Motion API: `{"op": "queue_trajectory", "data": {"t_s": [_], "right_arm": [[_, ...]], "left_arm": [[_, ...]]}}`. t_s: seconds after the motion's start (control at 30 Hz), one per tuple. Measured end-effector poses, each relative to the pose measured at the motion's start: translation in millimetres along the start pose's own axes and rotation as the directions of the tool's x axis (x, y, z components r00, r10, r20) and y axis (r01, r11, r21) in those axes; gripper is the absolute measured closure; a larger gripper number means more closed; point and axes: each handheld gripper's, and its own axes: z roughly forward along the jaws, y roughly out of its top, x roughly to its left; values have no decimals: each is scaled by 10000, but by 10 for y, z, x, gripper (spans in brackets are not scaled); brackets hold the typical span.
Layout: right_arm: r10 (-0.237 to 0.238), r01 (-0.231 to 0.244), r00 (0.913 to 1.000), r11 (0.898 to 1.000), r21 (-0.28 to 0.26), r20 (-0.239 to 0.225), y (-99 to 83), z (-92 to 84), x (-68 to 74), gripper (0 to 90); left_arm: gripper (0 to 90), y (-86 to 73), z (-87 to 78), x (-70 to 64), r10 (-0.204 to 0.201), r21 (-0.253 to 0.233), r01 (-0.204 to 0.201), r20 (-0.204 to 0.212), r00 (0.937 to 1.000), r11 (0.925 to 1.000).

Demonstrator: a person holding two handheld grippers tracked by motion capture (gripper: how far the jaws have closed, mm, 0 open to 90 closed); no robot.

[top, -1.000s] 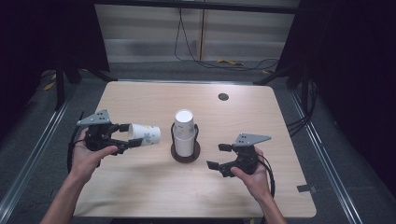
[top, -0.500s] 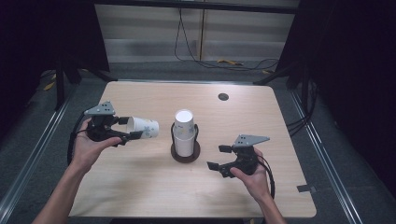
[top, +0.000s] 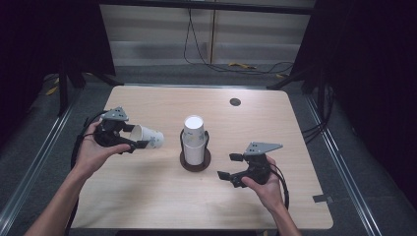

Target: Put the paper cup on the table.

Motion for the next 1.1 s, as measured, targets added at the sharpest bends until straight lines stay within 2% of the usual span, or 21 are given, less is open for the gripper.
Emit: {"op": "queue_trajectory", "data": {"t_s": [0.17,0.33,0.37,0.4,0.53,0.6,0.67,0.77,0.8,0.9,0.93,1.03,1.07,1.1], "right_arm": [[-2,2,10000,10000,-7,-5,2,0,-2,158],[33,-33,10000,10000,-25,18,2,-14,1,158],[37,-37,10000,10000,-24,17,1,-14,0,158],[52,-52,10000,10000,-14,23,0,-14,-1,158],[81,-81,10000,10000,17,12,-6,-3,-13,159],[77,-77,10000,10000,12,-17,-4,4,-12,158],[85,-85,10000,10000,33,-37,-3,5,-12,158],[111,-111,9999,9999,81,-59,-5,6,-15,158],[108,-107,9999,9999,92,-54,-5,6,-14,158],[89,-88,9999,9999,131,-67,-6,10,-12,158],[92,-91,9999,9999,144,-67,-6,14,-12,158],[107,-106,9999,9998,149,-95,-8,18,-11,158],[113,-112,9999,9998,165,-91,-11,17,-15,158],[144,-143,9999,9998,158,-82,-12,18,-19,158]], "left_arm": [[246,76,50,-10,319,662,-309,-136,9994,9973],[246,115,172,-4,360,1213,-353,-43,9993,9920],[245,118,190,-8,195,1225,-189,-35,9998,9923],[245,131,204,7,344,1372,-330,-72,9994,9900],[244,178,261,26,360,1809,-339,-80,9993,9829],[244,198,277,37,382,1805,-367,-53,9993,9829],[244,213,293,54,433,1992,-412,-62,9990,9791],[244,211,334,78,228,2151,-218,-21,9997,9763],[244,207,353,87,304,2350,-295,-2,9995,9715],[244,192,407,97,507,2511,-451,-158,9986,9669],[243,187,425,120,696,2673,-655,-60,9976,9614],[243,176,447,154,693,2837,-589,-269,9972,9571],[242,169,463,161,572,2867,-496,-182,9982,9567],[240,171,462,172,706,3057,-622,-168,9974,9501]]}}
